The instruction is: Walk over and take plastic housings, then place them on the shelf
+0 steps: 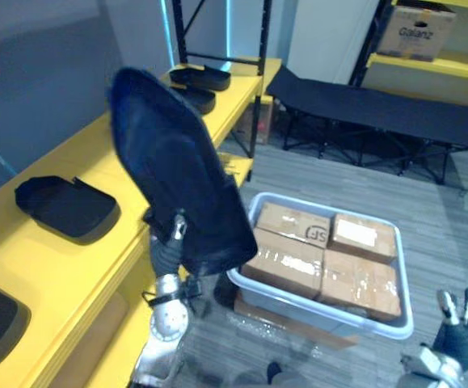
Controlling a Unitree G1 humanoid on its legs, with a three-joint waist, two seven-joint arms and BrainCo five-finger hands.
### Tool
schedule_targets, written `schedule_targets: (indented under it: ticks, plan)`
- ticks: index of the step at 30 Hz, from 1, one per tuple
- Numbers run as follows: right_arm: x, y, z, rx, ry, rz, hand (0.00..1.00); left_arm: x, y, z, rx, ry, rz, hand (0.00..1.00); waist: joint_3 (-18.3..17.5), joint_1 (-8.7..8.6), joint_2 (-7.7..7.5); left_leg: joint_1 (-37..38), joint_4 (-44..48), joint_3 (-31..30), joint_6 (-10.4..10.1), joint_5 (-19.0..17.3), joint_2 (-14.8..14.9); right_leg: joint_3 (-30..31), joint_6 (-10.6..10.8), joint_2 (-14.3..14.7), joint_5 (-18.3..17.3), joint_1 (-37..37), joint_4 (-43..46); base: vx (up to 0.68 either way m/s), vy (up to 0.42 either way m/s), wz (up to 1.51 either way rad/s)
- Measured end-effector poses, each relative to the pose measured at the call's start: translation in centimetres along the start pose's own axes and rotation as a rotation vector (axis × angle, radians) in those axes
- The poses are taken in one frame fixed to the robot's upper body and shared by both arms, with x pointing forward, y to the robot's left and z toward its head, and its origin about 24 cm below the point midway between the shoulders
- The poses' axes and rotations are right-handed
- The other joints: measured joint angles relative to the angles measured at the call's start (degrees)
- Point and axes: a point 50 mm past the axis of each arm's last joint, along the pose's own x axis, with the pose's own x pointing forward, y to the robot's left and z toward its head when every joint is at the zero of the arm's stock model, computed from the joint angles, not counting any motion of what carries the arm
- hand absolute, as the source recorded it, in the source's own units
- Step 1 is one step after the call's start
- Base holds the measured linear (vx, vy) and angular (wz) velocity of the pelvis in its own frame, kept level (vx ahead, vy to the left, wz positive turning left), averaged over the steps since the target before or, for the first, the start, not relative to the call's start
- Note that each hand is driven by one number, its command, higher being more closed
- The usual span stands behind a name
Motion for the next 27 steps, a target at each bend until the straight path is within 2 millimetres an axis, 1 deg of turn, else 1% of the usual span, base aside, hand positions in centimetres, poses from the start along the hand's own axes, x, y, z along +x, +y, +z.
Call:
schedule_targets:
  ticks: [2, 3, 6, 7, 8, 10, 11, 12, 14, 15, 16, 17, 18, 20, 21, 22, 23, 24, 25, 27]
  plan:
    - [0.2, -0.1, 0.7, -0.052, -0.059, 0.009, 0.00, 0.2, 1.4, 0.9, -0.017, -0.042, 0.061, 1.00, 0.51, 0.13, 0.80, -0.01, 0.01, -0.61, 0.09, -0.15, -0.02, -0.56, 0.15, -0.09, -0.89, -0.05, 0.88, 0.01, -0.002, 0.12]
    - [0.4, -0.2, 0.9, -0.070, -0.074, 0.011, 0.00, 0.3, 1.9, 1.1, -0.011, -0.055, 0.084, 1.00, 0.60, 0.17, 0.97, -0.02, 0.01, -0.79, 0.10, -0.14, -0.03, -0.80, 0.10, -0.09, -1.06, -0.05, 1.09, 0.02, -0.005, 0.13]
    - [1.4, 0.0, 1.9, -0.119, -0.148, 0.040, 0.00, 0.7, 4.1, 2.1, 0.039, -0.119, 0.193, 1.00, 1.38, 1.36, 1.71, -0.42, 0.66, -1.52, -0.17, -0.41, 0.00, -1.40, 0.09, 0.00, -1.44, 0.06, 1.32, 0.02, -0.009, 0.11]
    - [2.1, 0.4, 2.3, -0.129, -0.186, 0.067, 0.00, 0.9, 5.0, 2.5, 0.063, -0.143, 0.244, 1.00, 1.73, 1.48, 1.93, -1.53, 1.97, -2.66, -0.34, -0.94, 0.04, -2.36, 0.11, -0.21, -1.50, 0.10, 1.29, 0.01, -0.018, 0.25]
    - [2.4, 0.8, 2.5, -0.130, -0.204, 0.086, 0.00, 1.0, 5.4, 2.6, 0.072, -0.151, 0.270, 1.00, 1.80, 1.48, 2.05, -2.17, 2.52, -3.20, -0.31, -1.07, 0.01, -2.93, 0.19, -0.36, -1.61, 0.13, 1.29, 0.02, -0.020, 0.41]
    - [3.6, 2.8, 2.9, -0.096, -0.257, 0.191, 0.00, 1.2, 7.4, 3.4, 0.151, -0.202, 0.387, 1.00, 2.61, 2.10, 2.49, -2.99, 3.27, -6.04, -0.20, -1.12, -0.27, -5.70, 0.32, -0.97, -2.13, 1.29, 1.24, 0.03, -0.018, 0.57]
    - [3.9, 3.3, 3.0, -0.083, -0.267, 0.218, 0.00, 1.2, 7.9, 3.8, 0.178, -0.222, 0.418, 1.00, 2.66, 2.55, 2.57, -3.33, 3.37, -7.00, -0.19, -1.11, -0.37, -6.27, 0.34, -1.08, -2.20, 1.50, 1.23, 0.03, -0.014, 0.62]
    - [4.3, 4.4, 3.0, -0.055, -0.281, 0.260, 0.00, 1.1, 9.0, 4.6, 0.216, -0.263, 0.474, 1.00, 3.02, 3.79, 2.77, -3.60, 3.41, -8.38, -0.22, -1.07, -0.43, -7.88, 0.40, -1.23, -2.32, 2.28, 1.08, 0.03, -0.019, 0.62]
    - [4.6, 6.5, 2.6, 0.012, -0.275, 0.331, 0.00, 0.5, 10.7, 6.0, 0.268, -0.317, 0.561, 1.00, 3.25, 5.46, 3.08, -4.39, 3.99, -10.99, -0.23, -1.04, -0.66, -10.75, 0.48, -1.51, -2.40, 3.53, 0.80, 0.04, -0.016, 0.74]
    - [4.6, 8.0, 2.3, 0.052, -0.267, 0.376, 0.00, 0.0, 11.7, 6.7, 0.321, -0.348, 0.615, 1.00, 3.60, 7.08, 3.34, -4.40, 4.33, -12.74, -0.22, -1.04, -0.88, -12.20, 0.48, -1.69, -2.45, 4.69, 0.61, 0.04, -0.007, 0.74]
    - [4.6, 9.2, 1.9, 0.084, -0.254, 0.408, 0.00, -0.4, 12.4, 7.2, 0.349, -0.363, 0.648, 1.00, 3.65, 8.19, 3.43, -4.52, 4.32, -13.86, -0.15, -0.99, -1.17, -13.58, 0.48, -1.89, -2.63, 5.51, 0.43, 0.05, -0.001, 0.86]
    - [4.4, 11.0, 1.2, 0.128, -0.221, 0.459, 0.00, -1.2, 13.2, 8.0, 0.392, -0.381, 0.690, 1.00, 3.69, 9.80, 3.43, -4.95, 4.45, -16.15, 0.00, -0.85, -1.55, -15.57, 0.45, -2.07, -2.65, 6.65, 0.04, 0.04, 0.002, 0.71]
    - [4.4, 11.5, 1.0, 0.136, -0.212, 0.471, 0.00, -1.4, 13.3, 8.1, 0.406, -0.385, 0.698, 1.00, 3.69, 10.10, 3.41, -5.14, 4.55, -16.76, 0.07, -0.79, -1.69, -16.10, 0.43, -2.12, -2.66, 6.94, -0.04, 0.04, 0.005, 0.85]
    - [4.2, 14.1, -0.5, 0.174, -0.133, 0.535, 0.00, -2.5, 13.9, 8.5, 0.446, -0.383, 0.741, 1.00, 3.91, 12.85, 3.06, -5.58, 5.04, -20.40, 0.32, -0.57, -2.55, -19.52, 0.14, -2.59, -2.84, 8.90, -0.02, 0.04, 0.015, 0.85]
    - [4.1, 14.6, -0.9, 0.180, -0.114, 0.549, 0.00, -2.7, 14.0, 8.5, 0.452, -0.375, 0.750, 1.00, 3.95, 13.30, 2.97, -5.62, 5.11, -21.52, 0.40, -0.51, -2.86, -20.28, 0.04, -2.71, -2.90, 9.49, 0.04, 0.03, 0.024, 0.86]
    - [3.9, 15.6, -1.4, 0.189, -0.087, 0.569, 0.00, -3.1, 14.2, 8.4, 0.459, -0.359, 0.768, 1.00, 4.04, 14.10, 2.82, -5.71, 5.11, -23.29, 0.63, -0.32, -3.35, -21.60, -0.17, -3.00, -3.03, 10.39, 0.46, 0.02, 0.030, 0.87]
    - [3.7, 16.4, -1.8, 0.197, -0.064, 0.585, 0.00, -3.4, 14.3, 8.3, 0.462, -0.348, 0.777, 1.00, 4.23, 14.76, 2.48, -5.92, 5.13, -25.23, 0.83, -0.07, -3.93, -21.89, -0.88, -3.42, -3.65, 10.81, 1.60, 0.02, 0.038, 0.88]
    - [3.7, 16.7, -1.9, 0.197, -0.057, 0.591, 0.00, -3.5, 14.3, 8.2, 0.460, -0.343, 0.778, 1.00, 4.35, 14.96, 2.29, -6.06, 5.13, -26.13, 0.95, 0.10, -4.28, -21.87, -0.98, -3.68, -3.93, 10.98, 2.19, 0.01, 0.050, 0.80]
    - [3.5, 17.0, -2.2, 0.181, -0.045, 0.602, 0.00, -3.5, 14.3, 8.1, 0.454, -0.332, 0.766, 1.00, 4.56, 15.65, 1.92, -6.18, 5.12, -27.67, 1.15, 0.30, -4.82, -21.80, -1.20, -4.13, -4.39, 11.05, 3.59, 0.01, 0.042, 0.60]
    - [3.3, 17.4, -2.5, 0.160, -0.032, 0.612, 0.00, -3.5, 14.3, 8.2, 0.457, -0.331, 0.743, 1.00, 4.76, 15.98, 1.31, -6.24, 5.03, -29.43, 1.43, 0.59, -5.29, -21.70, -1.76, -4.61, -4.75, 11.10, 5.56, 0.01, 0.040, 0.56]
